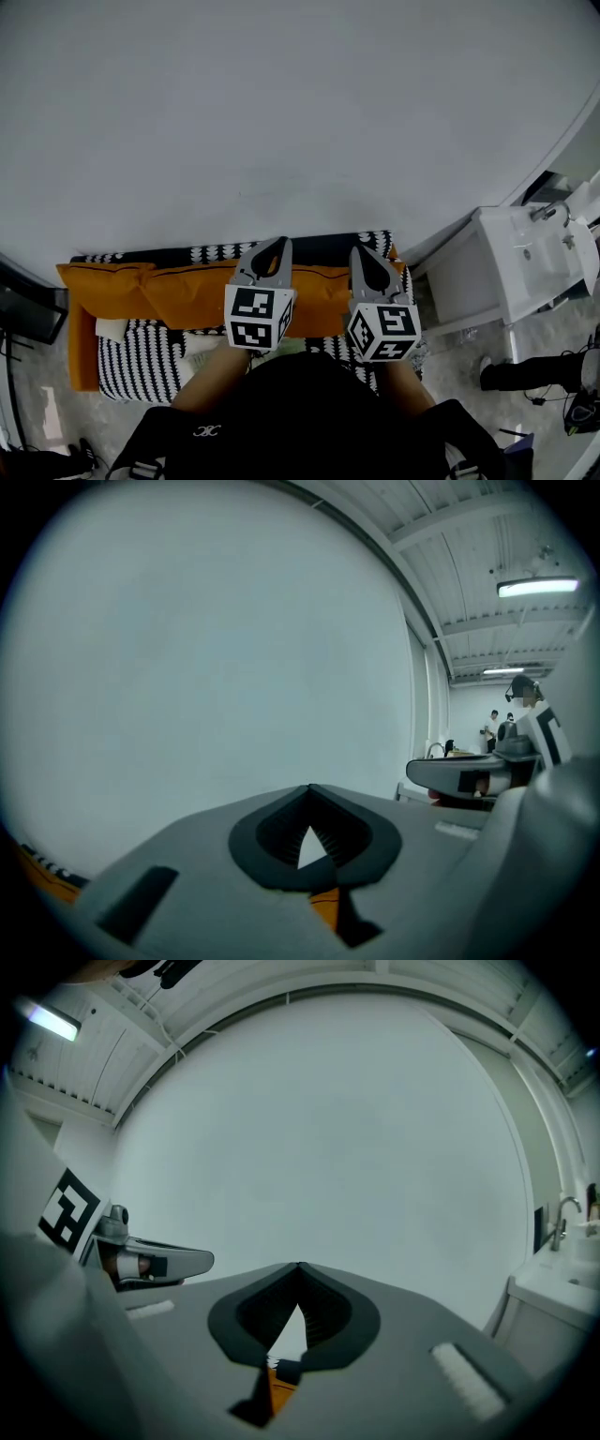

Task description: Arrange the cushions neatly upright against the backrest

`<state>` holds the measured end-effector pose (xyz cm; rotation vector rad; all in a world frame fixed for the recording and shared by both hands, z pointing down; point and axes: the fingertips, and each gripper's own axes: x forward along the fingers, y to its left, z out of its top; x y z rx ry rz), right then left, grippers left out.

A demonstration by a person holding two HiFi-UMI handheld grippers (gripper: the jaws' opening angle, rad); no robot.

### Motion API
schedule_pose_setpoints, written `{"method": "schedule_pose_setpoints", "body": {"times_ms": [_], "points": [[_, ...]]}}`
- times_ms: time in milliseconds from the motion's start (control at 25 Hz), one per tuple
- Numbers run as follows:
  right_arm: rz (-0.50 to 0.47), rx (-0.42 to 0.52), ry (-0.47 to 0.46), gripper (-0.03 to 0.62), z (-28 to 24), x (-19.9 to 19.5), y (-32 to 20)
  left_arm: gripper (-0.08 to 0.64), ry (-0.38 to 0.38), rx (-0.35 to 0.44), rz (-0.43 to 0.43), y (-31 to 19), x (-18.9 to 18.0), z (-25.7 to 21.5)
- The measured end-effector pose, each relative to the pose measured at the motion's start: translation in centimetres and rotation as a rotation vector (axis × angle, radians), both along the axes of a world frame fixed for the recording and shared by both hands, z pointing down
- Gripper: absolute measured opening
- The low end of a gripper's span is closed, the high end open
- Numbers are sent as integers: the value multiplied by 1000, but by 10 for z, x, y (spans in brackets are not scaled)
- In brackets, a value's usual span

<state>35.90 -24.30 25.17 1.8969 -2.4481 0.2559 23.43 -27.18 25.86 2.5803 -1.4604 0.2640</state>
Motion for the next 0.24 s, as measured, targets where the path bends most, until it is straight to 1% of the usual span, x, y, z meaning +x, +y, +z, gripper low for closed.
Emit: {"method": "schedule_pose_setpoints", "body": {"times_ms": [120, 240], "points": [[7, 6, -5, 6, -1, 3, -2, 8, -48, 18, -32, -6, -1, 1], [6, 10, -9, 5, -1, 3, -2, 8, -89, 19, -48, -10, -2, 3]]}}
